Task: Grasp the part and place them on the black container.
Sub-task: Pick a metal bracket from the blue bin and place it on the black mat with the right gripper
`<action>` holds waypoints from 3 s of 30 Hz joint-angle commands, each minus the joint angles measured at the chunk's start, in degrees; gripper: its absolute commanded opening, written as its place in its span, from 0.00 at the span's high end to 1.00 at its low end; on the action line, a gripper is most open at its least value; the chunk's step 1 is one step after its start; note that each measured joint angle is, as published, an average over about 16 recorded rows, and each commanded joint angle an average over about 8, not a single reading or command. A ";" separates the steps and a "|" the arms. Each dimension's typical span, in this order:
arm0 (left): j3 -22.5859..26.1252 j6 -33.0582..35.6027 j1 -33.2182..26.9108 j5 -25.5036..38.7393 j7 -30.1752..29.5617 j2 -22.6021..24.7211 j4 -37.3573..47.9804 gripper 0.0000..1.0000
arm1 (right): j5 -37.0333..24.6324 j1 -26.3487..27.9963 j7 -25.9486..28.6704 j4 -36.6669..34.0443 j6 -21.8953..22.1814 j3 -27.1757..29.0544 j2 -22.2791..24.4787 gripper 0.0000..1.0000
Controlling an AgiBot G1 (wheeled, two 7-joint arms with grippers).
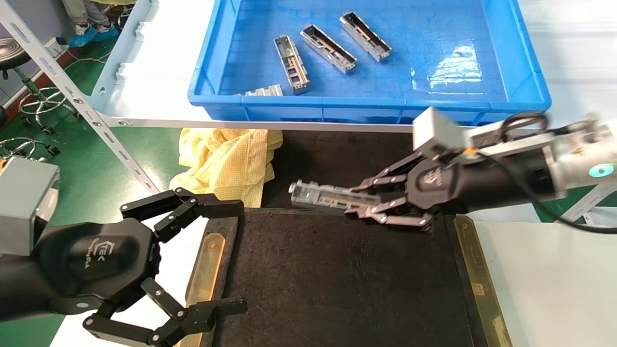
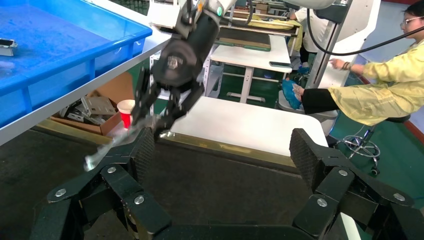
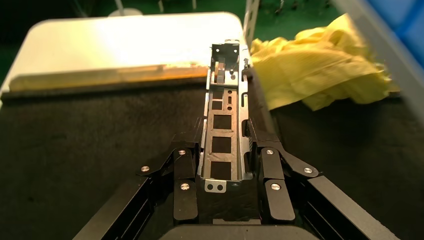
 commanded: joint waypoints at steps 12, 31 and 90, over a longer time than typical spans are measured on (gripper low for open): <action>0.00 0.00 0.00 0.00 0.00 0.00 0.00 0.00 | -1.23 -3.28 -9.69 -11.34 1.69 -3.47 -8.93 1.00; 0.01 0.00 0.00 0.00 0.00 0.00 0.00 0.00 | -0.05 -9.38 -18.04 -20.40 10.76 -2.82 -19.43 1.00; 0.02 -0.01 -0.01 -0.01 0.01 -0.01 0.00 0.00 | 7.89 -18.08 -11.18 -6.68 28.83 -12.46 -20.51 0.30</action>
